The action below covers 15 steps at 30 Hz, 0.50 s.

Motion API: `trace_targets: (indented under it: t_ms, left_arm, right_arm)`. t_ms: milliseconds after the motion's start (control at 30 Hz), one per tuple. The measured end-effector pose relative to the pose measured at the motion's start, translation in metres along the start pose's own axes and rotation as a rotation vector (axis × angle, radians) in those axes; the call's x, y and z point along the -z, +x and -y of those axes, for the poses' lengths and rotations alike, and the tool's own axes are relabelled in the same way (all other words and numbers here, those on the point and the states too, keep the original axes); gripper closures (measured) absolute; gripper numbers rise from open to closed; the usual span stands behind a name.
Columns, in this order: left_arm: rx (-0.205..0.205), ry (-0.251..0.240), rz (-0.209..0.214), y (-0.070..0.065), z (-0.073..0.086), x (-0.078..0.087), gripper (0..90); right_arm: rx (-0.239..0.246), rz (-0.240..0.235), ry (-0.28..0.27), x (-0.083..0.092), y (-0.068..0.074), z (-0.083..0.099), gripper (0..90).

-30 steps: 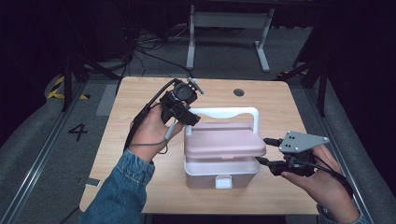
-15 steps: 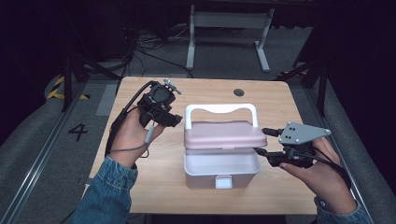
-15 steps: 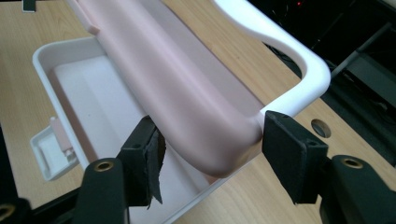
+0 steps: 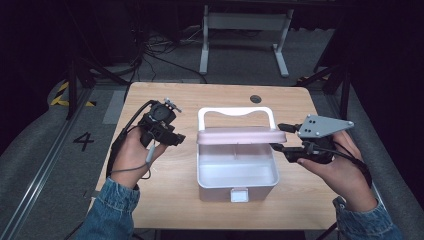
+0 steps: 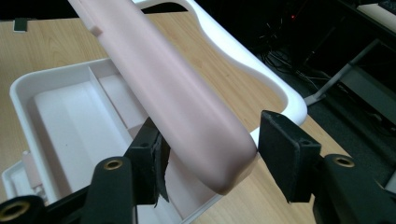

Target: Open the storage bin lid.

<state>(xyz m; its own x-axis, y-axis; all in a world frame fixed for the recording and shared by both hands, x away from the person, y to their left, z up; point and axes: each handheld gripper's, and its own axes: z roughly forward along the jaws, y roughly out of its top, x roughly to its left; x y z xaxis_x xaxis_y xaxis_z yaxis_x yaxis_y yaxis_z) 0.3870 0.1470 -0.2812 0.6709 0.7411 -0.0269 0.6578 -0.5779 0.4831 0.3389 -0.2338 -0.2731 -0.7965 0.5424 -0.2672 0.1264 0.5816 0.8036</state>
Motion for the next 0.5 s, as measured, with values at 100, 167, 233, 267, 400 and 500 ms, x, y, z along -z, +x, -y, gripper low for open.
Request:
trace_targets:
  t_ms: [100,167,233,267,400,500]
  left_arm:
    - [0.015,0.010,0.002,0.005,0.010,-0.006,52.6]
    - [0.029,0.010,0.007,0.007,0.015,-0.008,52.6]
    - [0.037,0.014,0.004,0.009,0.020,-0.009,52.5]
    - [0.041,0.013,-0.001,0.010,0.022,-0.010,52.5]
    - [0.038,0.021,-0.019,0.006,0.031,-0.015,52.3]
    - [0.035,0.023,-0.018,0.004,0.039,-0.019,52.3]
  right_arm:
    - [0.003,0.005,-0.005,-0.004,-0.005,-0.005,47.1]
    - [0.003,0.009,-0.009,-0.006,-0.007,-0.007,48.4]
    - [-0.003,0.008,-0.010,-0.008,-0.010,-0.010,49.4]
    - [-0.006,0.009,-0.009,-0.009,-0.011,-0.011,49.9]
    - [-0.020,0.008,-0.007,-0.011,-0.019,-0.015,52.2]
    - [-0.034,0.002,-0.007,-0.014,-0.026,-0.018,54.4]
